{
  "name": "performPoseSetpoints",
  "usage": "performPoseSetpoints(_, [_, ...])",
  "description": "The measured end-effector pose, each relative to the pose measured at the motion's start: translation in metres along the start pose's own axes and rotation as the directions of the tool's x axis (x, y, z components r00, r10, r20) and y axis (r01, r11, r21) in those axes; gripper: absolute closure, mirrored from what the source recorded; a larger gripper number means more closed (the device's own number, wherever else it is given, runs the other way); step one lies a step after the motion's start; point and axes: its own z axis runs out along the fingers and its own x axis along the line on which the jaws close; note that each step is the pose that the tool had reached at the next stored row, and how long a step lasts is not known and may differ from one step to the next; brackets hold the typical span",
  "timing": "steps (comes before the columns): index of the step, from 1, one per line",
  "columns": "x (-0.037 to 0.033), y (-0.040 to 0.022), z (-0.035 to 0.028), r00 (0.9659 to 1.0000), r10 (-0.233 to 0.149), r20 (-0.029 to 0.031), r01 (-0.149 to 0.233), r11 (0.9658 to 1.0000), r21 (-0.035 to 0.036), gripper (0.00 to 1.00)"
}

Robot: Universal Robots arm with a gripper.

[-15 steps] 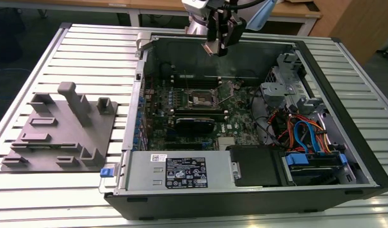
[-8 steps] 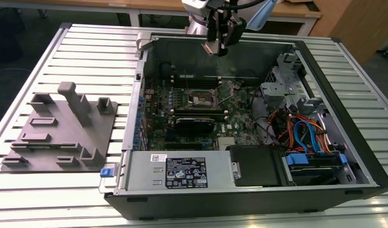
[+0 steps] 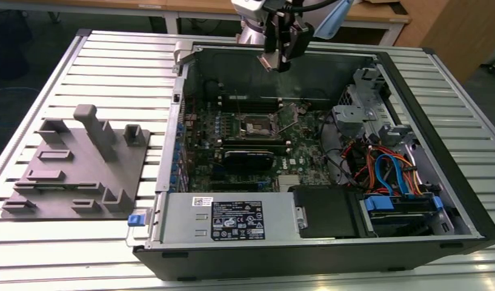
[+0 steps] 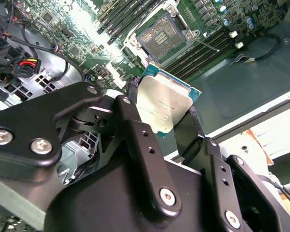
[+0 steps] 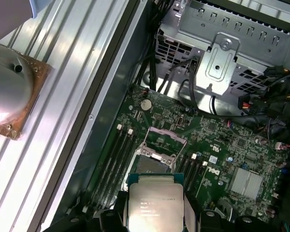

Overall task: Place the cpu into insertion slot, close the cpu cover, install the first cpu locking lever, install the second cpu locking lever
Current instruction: 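Place the cpu into insertion slot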

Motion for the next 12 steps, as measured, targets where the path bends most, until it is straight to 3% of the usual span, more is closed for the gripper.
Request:
performPoseSetpoints(4, [0.0,0.0,0.0001,0.9993,0.038,0.0034,-0.038,0.9993,-0.0008,0.46])
performPoseSetpoints(9, [0.0,0.0,0.0003,0.995,0.099,0.0089,-0.099,0.995,-0.0023,0.46])
performPoseSetpoints(12, [0.0,0.0,0.0002,0.9945,0.105,0.0095,-0.105,0.9945,-0.0024,0.46])
